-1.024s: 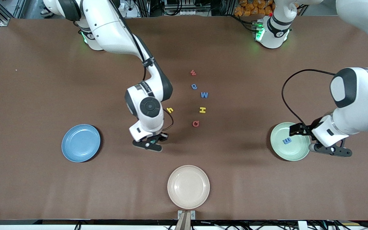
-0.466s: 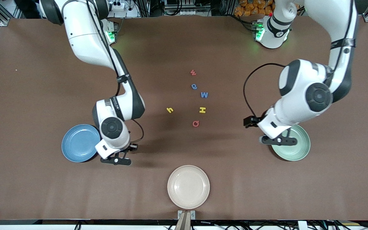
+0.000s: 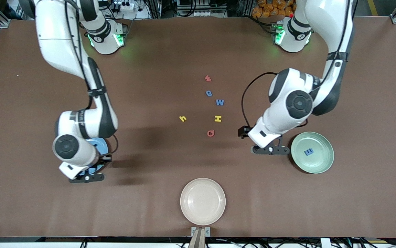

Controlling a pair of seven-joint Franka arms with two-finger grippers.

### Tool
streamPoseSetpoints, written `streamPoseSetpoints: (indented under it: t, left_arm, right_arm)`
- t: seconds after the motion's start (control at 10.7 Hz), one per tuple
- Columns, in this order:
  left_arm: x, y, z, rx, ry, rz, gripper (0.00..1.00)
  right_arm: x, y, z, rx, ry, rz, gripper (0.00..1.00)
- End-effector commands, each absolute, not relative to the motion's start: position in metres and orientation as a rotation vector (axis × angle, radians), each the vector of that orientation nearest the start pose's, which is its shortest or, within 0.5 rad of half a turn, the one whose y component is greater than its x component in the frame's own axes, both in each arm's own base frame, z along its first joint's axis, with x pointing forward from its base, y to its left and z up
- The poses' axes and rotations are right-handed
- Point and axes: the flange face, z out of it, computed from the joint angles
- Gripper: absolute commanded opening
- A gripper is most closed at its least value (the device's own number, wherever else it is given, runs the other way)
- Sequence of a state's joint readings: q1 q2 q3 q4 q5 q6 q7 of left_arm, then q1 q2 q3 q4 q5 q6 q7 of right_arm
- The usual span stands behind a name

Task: Sort uppercase to blue plate, lowercase to green plate
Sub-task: 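Carry the teal R to the blue plate with the right gripper, then release the R on the blue plate while the left gripper reaches the h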

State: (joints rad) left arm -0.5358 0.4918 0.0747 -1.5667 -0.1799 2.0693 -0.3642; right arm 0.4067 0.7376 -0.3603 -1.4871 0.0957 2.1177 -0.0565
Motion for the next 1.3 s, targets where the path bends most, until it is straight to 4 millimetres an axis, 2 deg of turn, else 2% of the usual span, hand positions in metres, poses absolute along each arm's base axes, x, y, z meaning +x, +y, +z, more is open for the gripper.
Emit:
streamPoseSetpoints:
  t: [0.0,0.19,0.28,0.37,0.65,0.84,0.93,1.02,1.12,1.21]
  left_arm:
    - [0.593,-0.354,0.36,-3.276,-0.051,0.067,1.0]
    - [0.574,-0.389,0.354,-3.281,-0.166,0.076,1.0]
    - [0.563,-0.41,0.349,-3.275,-0.272,0.07,1.0]
    - [0.547,-0.436,0.337,-3.255,-0.343,0.048,1.0]
    - [0.527,-0.483,0.28,-3.236,-0.526,0.001,1.0]
    - [0.511,-0.517,0.265,-3.232,-0.549,-0.006,1.0]
    - [0.506,-0.531,0.26,-3.235,-0.541,-0.015,1.0]
    - [0.502,-0.547,0.258,-3.224,-0.631,-0.029,1.0]
    - [0.499,-0.56,0.25,-3.208,-0.708,-0.044,1.0]
    - [0.493,-0.572,0.238,-3.199,-0.692,-0.065,1.0]
  right_arm:
    - [0.693,0.043,0.248,-3.254,-0.302,0.152,0.0]
    - [0.685,0.025,0.235,-3.204,-0.312,0.206,0.0]
    - [0.681,0.024,0.229,-3.154,-0.313,0.218,0.45]
    - [0.68,0.021,0.226,-3.134,-0.295,0.222,0.99]
    - [0.68,0.031,0.232,-3.126,-0.307,0.236,1.0]
    - [0.684,0.048,0.237,-3.126,-0.332,0.212,1.0]
    - [0.685,0.062,0.241,-3.126,-0.348,0.198,1.0]
    - [0.687,0.078,0.244,-3.133,-0.319,0.178,1.0]
    - [0.685,0.1,0.243,-3.14,-0.29,0.171,1.0]
    - [0.682,0.124,0.243,-3.149,-0.252,0.164,1.0]
